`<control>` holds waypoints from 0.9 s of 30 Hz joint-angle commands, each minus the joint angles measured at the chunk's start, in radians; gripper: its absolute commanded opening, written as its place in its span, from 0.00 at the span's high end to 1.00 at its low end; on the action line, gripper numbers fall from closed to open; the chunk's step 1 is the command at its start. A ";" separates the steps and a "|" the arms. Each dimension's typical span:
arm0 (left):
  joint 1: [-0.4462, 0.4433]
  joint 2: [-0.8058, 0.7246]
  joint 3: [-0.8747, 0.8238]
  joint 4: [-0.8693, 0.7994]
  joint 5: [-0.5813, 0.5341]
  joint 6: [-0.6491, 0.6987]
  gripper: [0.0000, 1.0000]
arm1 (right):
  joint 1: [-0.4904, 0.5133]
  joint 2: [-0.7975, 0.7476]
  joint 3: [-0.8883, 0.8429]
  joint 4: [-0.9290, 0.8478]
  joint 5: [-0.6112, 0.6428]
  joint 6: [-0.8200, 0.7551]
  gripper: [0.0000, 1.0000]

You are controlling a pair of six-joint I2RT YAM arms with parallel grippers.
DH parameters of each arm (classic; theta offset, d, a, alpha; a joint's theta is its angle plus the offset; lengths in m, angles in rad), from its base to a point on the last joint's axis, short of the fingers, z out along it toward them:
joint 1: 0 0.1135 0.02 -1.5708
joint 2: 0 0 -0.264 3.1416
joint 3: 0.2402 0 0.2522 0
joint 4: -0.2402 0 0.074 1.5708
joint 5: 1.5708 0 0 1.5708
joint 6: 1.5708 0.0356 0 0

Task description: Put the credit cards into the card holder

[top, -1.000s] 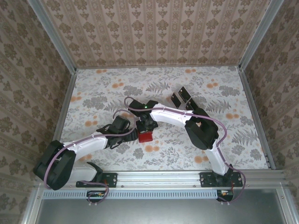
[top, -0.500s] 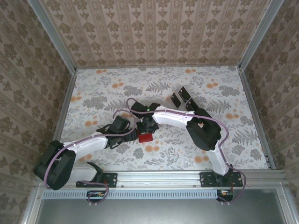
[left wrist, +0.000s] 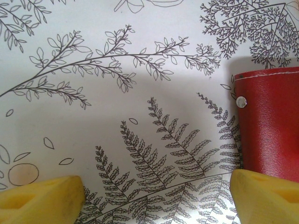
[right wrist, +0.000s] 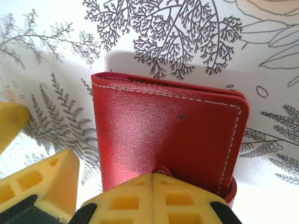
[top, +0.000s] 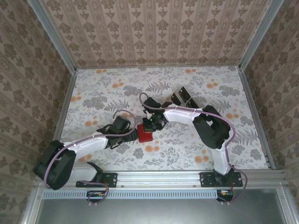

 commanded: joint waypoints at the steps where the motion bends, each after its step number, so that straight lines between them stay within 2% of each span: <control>1: -0.017 0.067 -0.032 0.081 0.117 -0.030 0.15 | -0.028 0.096 -0.094 -0.019 0.092 0.028 1.00; 12: -0.021 0.060 -0.032 0.076 0.112 -0.032 0.15 | -0.079 0.164 -0.173 -0.016 0.135 0.051 1.00; 20: -0.025 0.058 -0.027 0.071 0.108 -0.038 0.15 | -0.112 0.224 -0.156 -0.060 0.159 0.049 1.00; 27: -0.027 0.057 -0.017 0.068 0.101 -0.037 0.15 | -0.111 0.180 -0.137 -0.052 0.144 0.042 1.00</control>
